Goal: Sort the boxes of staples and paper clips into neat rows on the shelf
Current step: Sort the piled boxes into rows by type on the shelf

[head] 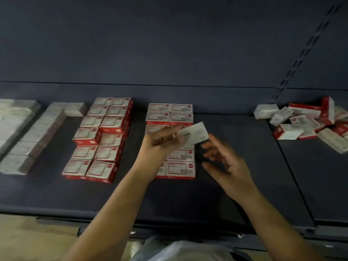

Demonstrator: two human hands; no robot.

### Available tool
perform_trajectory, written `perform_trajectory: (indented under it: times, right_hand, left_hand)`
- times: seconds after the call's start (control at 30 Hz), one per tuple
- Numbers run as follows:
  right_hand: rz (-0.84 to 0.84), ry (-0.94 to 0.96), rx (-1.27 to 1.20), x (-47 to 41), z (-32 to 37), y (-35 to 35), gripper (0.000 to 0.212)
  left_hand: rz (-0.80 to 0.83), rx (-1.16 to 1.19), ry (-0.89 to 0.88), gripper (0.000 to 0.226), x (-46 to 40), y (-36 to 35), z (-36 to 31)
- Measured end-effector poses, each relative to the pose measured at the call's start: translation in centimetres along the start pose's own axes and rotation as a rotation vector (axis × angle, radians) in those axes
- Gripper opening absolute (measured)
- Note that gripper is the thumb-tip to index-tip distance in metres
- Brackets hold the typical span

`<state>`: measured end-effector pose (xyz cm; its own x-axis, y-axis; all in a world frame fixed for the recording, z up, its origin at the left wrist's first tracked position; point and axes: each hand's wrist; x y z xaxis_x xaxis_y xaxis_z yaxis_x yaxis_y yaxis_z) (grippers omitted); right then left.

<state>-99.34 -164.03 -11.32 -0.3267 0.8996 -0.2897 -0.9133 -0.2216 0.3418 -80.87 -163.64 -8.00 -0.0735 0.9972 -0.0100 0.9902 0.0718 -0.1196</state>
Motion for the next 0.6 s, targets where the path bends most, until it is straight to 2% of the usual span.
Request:
perform_trajectory:
  times: [0.1, 0.23, 0.33, 0.43, 0.6]
  right_hand:
    - [0.028, -0.012, -0.037, -0.8, 1.0, -3.1, 0.068]
    - [0.065, -0.005, -0.018, -1.7, 2.6, -7.1, 0.074]
    - [0.108, -0.029, -0.059, -2.4, 3.8, -10.1, 0.069]
    - [0.162, -0.031, -0.055, -3.4, 5.2, -13.2, 0.067]
    - [0.234, -0.015, -0.044, -4.9, 7.7, -18.7, 0.065]
  left_hand:
    - [0.029, -0.203, -0.09, 0.053, 0.9, 3.3, -0.4]
    - [-0.03, -0.394, -0.177, 0.054, 1.5, 7.8, -1.2]
    - [-0.01, -0.605, -0.255, 0.061, 1.9, 11.4, -1.9]
    - [-0.066, -0.826, -0.373, 0.062, 2.5, 15.2, -2.4]
    - [-0.128, -1.009, -0.476, 0.059, 3.8, 21.2, -3.4]
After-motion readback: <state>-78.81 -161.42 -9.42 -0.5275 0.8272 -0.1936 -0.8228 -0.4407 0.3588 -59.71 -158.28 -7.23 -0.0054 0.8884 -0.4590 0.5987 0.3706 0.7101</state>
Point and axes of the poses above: each hand's wrist, its own x-axis away from the middle knuckle, its own y-axis out of the back of the hand, z = x × y
